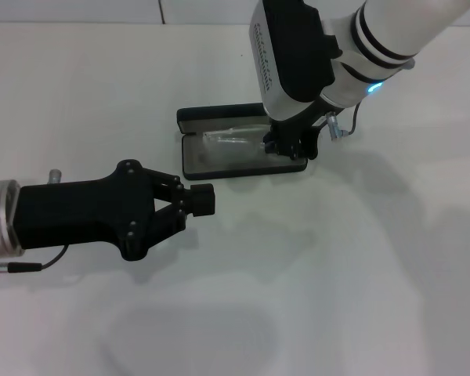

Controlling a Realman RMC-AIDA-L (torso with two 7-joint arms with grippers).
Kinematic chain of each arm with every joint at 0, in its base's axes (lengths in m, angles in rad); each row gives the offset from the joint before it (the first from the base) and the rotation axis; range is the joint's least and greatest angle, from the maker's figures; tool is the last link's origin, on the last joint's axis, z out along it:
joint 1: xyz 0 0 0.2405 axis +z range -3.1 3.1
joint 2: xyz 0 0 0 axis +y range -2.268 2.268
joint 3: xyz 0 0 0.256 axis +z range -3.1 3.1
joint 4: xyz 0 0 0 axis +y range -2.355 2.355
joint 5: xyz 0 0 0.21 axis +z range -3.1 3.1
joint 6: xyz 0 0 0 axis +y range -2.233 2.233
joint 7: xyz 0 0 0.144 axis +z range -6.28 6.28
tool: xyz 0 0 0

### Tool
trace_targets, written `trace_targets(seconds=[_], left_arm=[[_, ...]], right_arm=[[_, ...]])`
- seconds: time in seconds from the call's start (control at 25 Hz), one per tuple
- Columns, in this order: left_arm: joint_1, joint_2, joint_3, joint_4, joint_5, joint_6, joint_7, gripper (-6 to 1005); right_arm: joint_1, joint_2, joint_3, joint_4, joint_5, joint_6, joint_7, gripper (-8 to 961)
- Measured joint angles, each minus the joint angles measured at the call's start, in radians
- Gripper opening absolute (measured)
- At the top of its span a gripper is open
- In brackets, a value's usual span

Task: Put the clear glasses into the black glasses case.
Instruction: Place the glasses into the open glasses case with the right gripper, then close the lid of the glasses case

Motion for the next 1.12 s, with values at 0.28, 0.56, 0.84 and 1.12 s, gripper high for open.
trace_targets(seconds=[0.28,0.56,0.84,1.12], left_arm=[[-0.002,0.000,0.000,0.000,0.000,0.000,-0.001,75],[-0.006,0.000,-0.002,0.000,0.000,0.000,-0.001,79],[-0.006,0.000,-0.004,-0.001,0.000,0.000,0.000,83],[-0.006,0.001,-0.013,-0.001,0.000,0.000,-0.001,87]], right_arm=[[0.001,0.000,-0.002,0.007,0.002,0.004,0.005,70],[-0.020,0.000,0.003,-0.016,0.003,0.027,0.008,118],[-0.048,0.000,0.001,-0.039,-0.003,0.076,0.008,119],[-0.123,0.000,0.003,-0.168,-0.003,0.075,0.007,119]])
